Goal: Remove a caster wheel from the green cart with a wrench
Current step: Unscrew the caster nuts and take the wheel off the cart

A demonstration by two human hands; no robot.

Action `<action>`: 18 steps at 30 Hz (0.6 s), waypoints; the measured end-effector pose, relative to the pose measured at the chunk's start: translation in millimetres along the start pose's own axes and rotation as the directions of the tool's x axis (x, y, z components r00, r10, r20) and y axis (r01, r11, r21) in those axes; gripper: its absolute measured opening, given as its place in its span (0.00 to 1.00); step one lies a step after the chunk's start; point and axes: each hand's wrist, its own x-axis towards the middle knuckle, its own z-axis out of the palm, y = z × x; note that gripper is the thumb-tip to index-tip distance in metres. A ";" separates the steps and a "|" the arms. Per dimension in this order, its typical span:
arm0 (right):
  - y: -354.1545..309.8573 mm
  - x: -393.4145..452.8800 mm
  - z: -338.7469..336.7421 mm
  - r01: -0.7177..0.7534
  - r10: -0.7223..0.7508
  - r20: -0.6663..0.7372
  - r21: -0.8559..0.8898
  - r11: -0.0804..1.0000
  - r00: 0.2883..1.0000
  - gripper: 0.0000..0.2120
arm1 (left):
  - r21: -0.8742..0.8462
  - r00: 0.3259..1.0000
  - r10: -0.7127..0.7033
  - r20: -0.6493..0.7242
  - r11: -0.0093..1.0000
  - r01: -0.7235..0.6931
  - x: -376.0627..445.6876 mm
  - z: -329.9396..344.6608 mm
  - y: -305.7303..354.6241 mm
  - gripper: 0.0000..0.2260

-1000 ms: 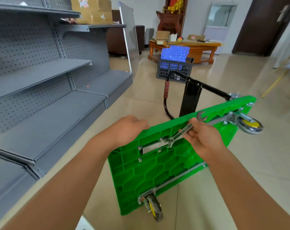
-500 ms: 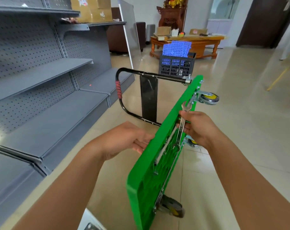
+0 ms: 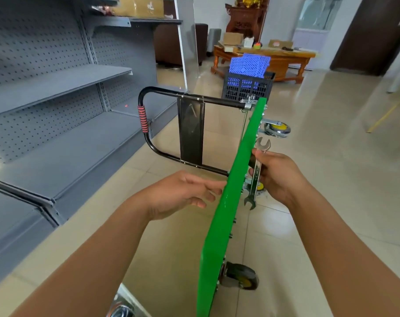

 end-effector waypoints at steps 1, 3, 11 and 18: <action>-0.7 -1.4 0.5 0.006 -0.006 -0.008 -0.010 1.000 1.000 0.10 | 0.006 1.000 0.003 0.031 1.000 -0.003 0.7 -0.2 -0.6 0.17; -0.6 -2.7 0.4 0.017 -0.017 -0.018 -0.019 1.000 1.000 0.10 | 0.043 0.996 0.005 0.084 0.999 -0.009 1.6 0.5 0.6 0.18; -9.5 -15.3 -34.0 -0.023 0.020 -0.073 -0.052 0.998 0.997 0.12 | 0.325 0.986 0.006 0.165 0.944 -0.060 12.9 39.9 1.2 0.24; -11.8 -24.1 -45.3 -0.045 0.042 -0.030 -0.094 0.995 0.999 0.11 | 0.339 0.999 0.051 -0.015 0.940 -0.043 15.4 53.1 -15.3 0.16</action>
